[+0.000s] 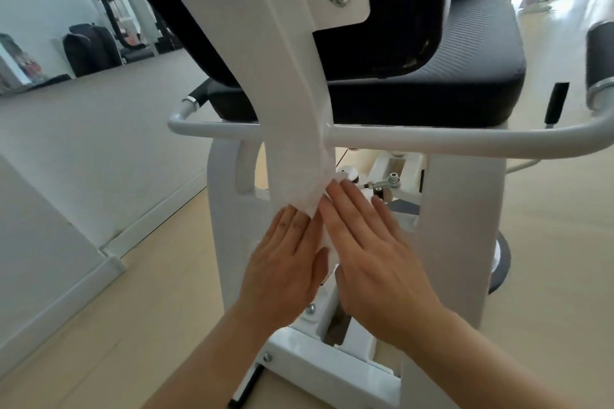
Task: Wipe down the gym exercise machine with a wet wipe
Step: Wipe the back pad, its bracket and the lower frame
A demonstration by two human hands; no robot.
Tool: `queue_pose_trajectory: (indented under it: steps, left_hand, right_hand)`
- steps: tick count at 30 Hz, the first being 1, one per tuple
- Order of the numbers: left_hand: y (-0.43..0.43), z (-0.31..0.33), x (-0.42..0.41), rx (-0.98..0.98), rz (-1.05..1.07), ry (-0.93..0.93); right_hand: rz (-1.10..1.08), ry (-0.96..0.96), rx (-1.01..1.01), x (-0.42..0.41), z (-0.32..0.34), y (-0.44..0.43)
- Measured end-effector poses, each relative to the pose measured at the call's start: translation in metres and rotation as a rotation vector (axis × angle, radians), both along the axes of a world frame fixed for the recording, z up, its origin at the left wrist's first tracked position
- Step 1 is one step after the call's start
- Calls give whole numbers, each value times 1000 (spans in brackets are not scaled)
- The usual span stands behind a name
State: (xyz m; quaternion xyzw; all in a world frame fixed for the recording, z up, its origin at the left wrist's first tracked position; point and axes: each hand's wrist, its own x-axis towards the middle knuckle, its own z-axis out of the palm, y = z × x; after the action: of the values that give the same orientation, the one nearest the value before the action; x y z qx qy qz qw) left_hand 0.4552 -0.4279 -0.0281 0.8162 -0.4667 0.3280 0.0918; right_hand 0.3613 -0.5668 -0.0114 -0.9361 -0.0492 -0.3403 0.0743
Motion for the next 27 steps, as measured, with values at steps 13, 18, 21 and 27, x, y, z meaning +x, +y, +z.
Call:
queue_pose_trajectory:
  steps: [13, 18, 21, 27]
  left_hand:
    - [-19, -58, -25, -448, 32, 318]
    - [-12, -46, -33, -738, -122, 322]
    - [-33, -34, -10, -628, -105, 193]
    - [-37, -46, 3, -548, 147, 246]
  right_hand:
    - [-94, -80, -310, 17, -9, 12]
    - [-36, 20, -270, 25, -13, 7]
    - [51, -41, -14, 24, -7, 3]
    - [15, -208, 66, 13, -15, 9]
